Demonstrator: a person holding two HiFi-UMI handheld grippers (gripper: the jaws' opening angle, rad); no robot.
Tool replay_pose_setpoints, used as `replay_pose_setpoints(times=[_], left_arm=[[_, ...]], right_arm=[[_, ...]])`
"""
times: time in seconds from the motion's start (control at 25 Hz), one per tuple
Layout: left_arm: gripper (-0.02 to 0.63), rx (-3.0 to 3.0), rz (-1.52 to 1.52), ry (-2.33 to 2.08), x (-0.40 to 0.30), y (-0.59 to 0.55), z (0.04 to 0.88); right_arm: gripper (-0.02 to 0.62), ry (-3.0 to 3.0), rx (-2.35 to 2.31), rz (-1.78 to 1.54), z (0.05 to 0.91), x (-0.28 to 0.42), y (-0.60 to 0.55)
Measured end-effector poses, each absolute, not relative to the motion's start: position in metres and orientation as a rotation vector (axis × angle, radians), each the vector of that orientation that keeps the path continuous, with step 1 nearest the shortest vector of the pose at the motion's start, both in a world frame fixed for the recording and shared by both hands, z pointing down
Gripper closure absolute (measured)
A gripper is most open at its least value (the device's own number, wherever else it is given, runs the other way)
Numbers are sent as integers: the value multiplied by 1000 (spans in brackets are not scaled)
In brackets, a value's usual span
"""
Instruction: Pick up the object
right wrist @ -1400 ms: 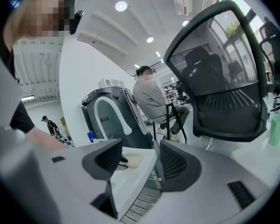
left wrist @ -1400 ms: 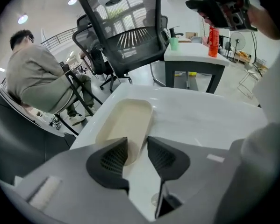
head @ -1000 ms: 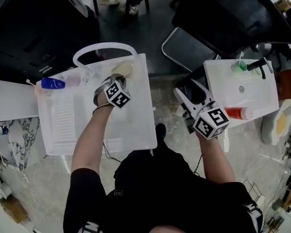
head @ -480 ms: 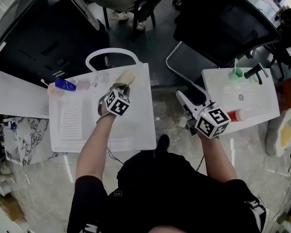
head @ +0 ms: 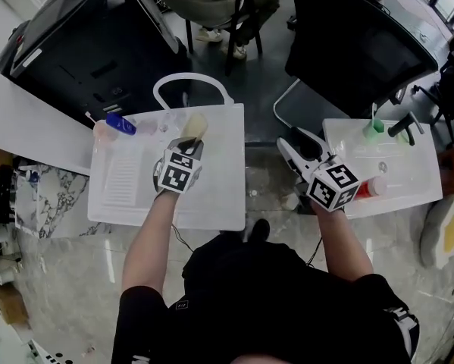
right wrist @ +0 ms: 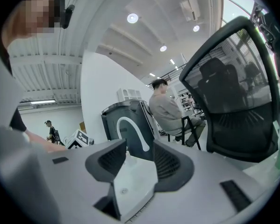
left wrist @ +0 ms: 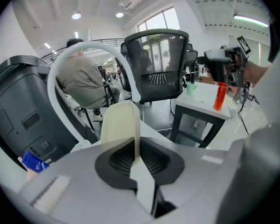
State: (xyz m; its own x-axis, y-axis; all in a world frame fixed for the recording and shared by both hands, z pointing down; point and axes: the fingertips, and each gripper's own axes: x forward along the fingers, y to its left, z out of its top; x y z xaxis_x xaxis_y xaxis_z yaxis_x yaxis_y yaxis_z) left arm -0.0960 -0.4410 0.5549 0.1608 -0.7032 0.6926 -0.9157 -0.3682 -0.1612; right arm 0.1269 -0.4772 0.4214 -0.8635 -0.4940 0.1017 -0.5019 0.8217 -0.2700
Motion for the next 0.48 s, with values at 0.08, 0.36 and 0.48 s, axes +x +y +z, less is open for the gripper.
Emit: replay_pose_setpoints(times=[0.08, 0.36, 0.48], left_arm=[[565, 2150, 968, -1588, -96, -433, 540], [565, 2191, 817, -1674, -101, -410, 504], [565, 2218, 729, -1709, -110, -404, 484]], right_arm=[[419, -2973, 804, 442, 421, 124, -476], [456, -2980, 793, 388, 411, 114, -470], [477, -2975, 817, 344, 402, 109, -470]])
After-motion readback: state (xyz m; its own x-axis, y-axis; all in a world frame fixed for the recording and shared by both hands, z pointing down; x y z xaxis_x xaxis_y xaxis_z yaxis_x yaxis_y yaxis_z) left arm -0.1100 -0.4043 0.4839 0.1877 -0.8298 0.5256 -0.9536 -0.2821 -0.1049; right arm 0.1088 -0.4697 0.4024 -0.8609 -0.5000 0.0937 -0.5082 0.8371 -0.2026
